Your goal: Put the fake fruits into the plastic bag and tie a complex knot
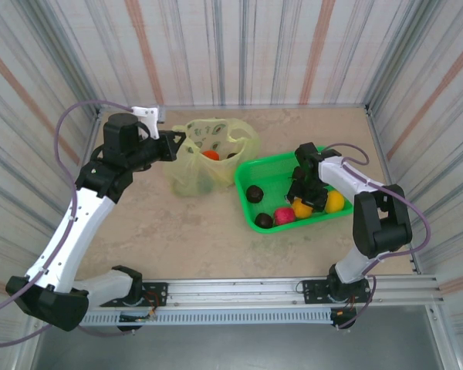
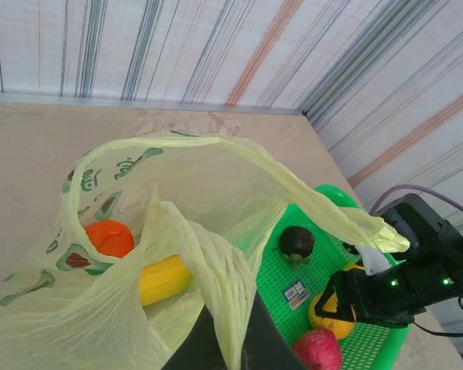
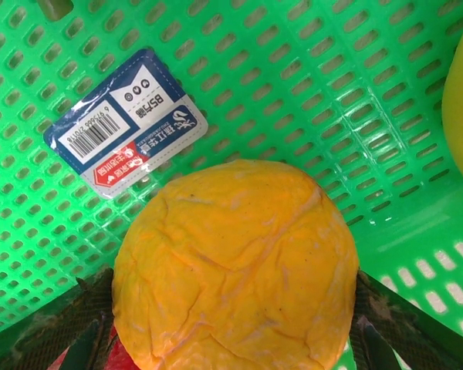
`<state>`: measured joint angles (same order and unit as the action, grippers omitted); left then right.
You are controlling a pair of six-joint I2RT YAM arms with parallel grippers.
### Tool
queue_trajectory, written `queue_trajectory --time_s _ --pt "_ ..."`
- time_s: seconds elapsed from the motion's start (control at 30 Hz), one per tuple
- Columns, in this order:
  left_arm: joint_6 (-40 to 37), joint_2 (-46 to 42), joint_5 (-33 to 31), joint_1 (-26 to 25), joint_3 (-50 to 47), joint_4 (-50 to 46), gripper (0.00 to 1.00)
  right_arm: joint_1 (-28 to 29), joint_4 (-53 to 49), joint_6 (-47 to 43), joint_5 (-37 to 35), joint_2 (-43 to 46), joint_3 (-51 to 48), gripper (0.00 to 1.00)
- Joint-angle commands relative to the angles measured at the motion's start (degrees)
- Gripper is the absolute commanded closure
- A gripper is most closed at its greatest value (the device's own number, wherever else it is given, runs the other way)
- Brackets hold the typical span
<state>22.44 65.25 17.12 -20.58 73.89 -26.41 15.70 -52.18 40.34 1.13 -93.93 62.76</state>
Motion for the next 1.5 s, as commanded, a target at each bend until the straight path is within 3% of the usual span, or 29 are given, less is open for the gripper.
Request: queue_trajectory --time_s 0.0,0.1,0.43,0.6,0.73,0.93,1.17,1.47 --pt "1.4 -0.1 2.3 0.4 1.7 -0.4 1.0 -0.4 4.8 1.5 0.2 -2.1 -2.0 0.19" --pt "1.7 0.0 2.7 0.4 1.8 -0.4 1.0 -0.5 5.6 1.1 0.4 -1.6 -2.1 0.19" --pt "1.1 -0.2 1.7 0.5 2.6 -2.1 1.0 -0.5 6.2 0.0 -1.6 3.6 -1.8 0.32" --pt "0.5 0.9 1.6 0.6 4.4 -3.2 1.0 -0.1 5.3 -3.5 -2.4 9.5 0.2 0.34" --pt "0.6 1.7 2.1 0.6 4.7 -3.1 1.0 1.4 7.7 -8.5 1.6 16.7 1.8 0.38" --pt "0.8 2.3 2.3 0.6 4.7 -2.9 1.0 6.3 18.7 -15.2 14.2 26.4 1.3 0.4" --pt "0.7 2.8 2.3 0.6 5.0 -3.4 1.0 12.5 26.4 -20.8 22.0 30.0 -0.8 0.43" --pt "0.9 2.2 2.1 0.6 4.0 -3.2 1.0 23.1 30.0 -23.0 15.0 24.1 3.0 0.42"
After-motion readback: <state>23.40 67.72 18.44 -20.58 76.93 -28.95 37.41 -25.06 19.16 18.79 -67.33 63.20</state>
